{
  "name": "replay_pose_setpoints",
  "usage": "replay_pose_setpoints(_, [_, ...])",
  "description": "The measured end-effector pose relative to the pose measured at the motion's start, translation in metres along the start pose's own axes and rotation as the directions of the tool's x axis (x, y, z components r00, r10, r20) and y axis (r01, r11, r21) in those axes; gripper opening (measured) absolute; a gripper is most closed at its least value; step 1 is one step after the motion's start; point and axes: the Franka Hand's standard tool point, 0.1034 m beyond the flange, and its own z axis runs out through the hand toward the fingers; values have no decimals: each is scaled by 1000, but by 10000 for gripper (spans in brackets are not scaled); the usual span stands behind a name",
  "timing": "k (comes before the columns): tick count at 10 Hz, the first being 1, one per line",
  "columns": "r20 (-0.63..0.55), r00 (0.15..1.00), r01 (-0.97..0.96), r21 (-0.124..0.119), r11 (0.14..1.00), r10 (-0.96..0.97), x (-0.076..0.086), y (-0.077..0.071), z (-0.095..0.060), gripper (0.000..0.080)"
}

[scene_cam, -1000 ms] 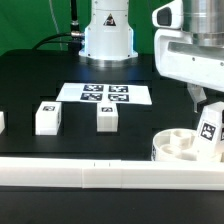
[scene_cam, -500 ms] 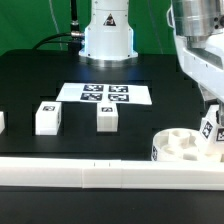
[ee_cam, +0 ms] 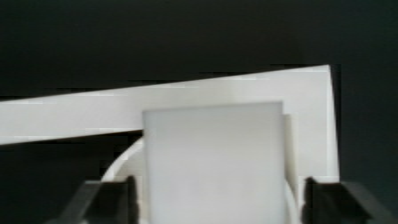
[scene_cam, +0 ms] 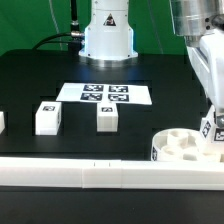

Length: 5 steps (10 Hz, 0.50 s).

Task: Assemble stool

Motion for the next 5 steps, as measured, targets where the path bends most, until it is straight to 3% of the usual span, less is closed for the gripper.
replay_pose_setpoints(1, [5,1000,16,12,1000,-17,-5,-1,-8,594])
replay_pose_setpoints(2, [4,1000,15,6,1000,-15,-3,1,-4,633])
replay_pose_setpoints(5, [0,965,262,1,965,-262,-3,2,-2,649])
